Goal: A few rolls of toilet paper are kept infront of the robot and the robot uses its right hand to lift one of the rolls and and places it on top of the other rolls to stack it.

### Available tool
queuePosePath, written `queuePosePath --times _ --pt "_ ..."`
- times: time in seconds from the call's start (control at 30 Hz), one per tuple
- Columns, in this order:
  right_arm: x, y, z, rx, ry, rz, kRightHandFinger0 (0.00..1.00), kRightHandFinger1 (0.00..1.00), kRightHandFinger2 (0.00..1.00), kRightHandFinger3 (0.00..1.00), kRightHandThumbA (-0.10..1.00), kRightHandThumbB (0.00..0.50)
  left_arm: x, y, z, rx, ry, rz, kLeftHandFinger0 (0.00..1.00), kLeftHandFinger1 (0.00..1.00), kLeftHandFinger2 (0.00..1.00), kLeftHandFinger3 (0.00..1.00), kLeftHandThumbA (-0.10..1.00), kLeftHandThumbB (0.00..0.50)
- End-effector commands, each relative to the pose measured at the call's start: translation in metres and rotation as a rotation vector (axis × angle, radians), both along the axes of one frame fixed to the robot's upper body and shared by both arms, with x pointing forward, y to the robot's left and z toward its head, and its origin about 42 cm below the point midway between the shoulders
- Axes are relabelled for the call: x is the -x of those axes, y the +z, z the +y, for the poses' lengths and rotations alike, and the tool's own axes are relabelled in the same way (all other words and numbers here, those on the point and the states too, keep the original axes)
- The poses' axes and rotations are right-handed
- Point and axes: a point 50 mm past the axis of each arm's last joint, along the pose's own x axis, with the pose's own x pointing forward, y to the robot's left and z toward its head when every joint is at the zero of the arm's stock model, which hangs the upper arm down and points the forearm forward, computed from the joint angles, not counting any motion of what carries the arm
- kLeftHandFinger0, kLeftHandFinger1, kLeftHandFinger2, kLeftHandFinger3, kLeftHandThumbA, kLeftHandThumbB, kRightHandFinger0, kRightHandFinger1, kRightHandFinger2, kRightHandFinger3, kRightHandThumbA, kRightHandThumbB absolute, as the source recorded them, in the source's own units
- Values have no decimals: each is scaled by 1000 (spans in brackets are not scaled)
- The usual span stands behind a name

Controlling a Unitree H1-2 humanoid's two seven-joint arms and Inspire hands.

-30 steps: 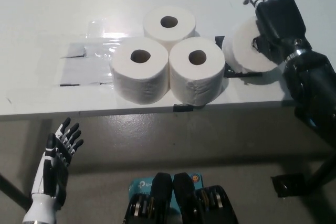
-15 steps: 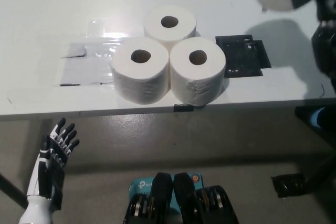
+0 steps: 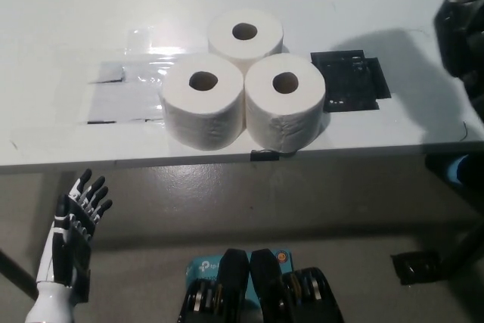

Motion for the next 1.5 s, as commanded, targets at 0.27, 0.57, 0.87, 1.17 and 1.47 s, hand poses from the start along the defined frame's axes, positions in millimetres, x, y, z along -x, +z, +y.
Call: queuePosePath --times 0.27,0.57,0.87,1.17,1.47 --pt "5 -2 76 178 143 190 0 0 79 273 504 0 0 12 1 -4 -1 -66 1000 1000 1000 1000 1000 500" --pt "-2 -22 93 270 149 215 0 0 0 378 351 0 0 14 0 -4 -10 -64 1000 1000 1000 1000 1000 500" --pt "-3 -22 92 271 200 345 0 0 87 296 456 0 -2 17 1 -17 -7 -61 1000 1000 1000 1000 1000 500" --pt "1 -13 95 258 245 543 0 0 144 204 517 0 -3 16 0 -21 -15 -60 1000 1000 1000 1000 1000 500" --pt "-9 -13 100 294 240 632 0 0 213 250 466 0 -5 17 2 -27 -16 -70 1000 1000 1000 1000 1000 500"
